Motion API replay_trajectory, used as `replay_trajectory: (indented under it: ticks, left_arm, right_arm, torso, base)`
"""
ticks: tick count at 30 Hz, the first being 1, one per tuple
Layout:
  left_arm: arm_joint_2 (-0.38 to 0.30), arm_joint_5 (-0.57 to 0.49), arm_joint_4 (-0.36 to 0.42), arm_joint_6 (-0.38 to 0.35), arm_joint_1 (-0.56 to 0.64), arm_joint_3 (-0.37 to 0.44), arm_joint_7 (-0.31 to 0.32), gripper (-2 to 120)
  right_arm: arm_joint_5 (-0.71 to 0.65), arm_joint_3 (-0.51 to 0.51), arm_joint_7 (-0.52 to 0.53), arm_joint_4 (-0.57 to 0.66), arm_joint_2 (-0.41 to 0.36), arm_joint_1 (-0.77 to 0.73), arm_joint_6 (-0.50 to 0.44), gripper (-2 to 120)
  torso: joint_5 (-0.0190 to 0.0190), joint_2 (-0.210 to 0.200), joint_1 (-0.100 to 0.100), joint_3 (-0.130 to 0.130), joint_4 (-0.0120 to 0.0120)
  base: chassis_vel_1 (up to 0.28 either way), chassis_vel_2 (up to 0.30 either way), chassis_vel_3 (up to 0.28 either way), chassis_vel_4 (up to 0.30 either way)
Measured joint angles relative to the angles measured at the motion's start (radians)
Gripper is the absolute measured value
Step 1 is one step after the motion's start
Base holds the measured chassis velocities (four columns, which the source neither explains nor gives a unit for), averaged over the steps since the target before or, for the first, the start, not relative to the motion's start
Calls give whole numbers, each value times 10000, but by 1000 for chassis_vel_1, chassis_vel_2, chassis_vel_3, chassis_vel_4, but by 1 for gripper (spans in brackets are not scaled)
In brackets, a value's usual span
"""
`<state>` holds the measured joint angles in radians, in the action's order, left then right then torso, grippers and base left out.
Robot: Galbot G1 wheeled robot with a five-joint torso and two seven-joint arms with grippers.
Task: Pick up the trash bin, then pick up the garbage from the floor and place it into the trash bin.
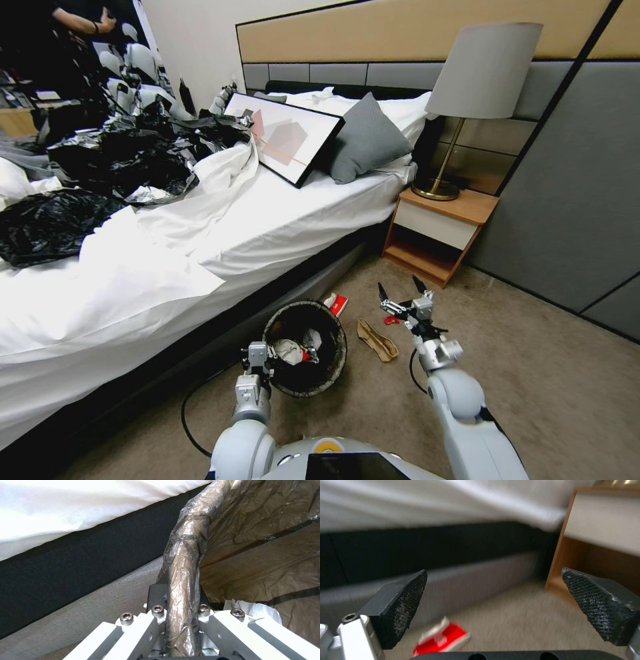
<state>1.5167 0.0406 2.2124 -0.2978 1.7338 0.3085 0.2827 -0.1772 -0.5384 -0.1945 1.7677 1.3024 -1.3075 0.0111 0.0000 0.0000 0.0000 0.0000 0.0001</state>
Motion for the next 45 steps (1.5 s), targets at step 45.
replay_trajectory:
  ticks: [45]
  left_arm:
    - [11, -41, -187, -9, -30, -38, -1, 1]
  right_arm:
    - [1319, 413, -2613, -7386, 178, 2474, -1464, 100]
  torso:
    - [1, 0, -1, 0, -3]
  base:
    - [0, 0, 0, 0]
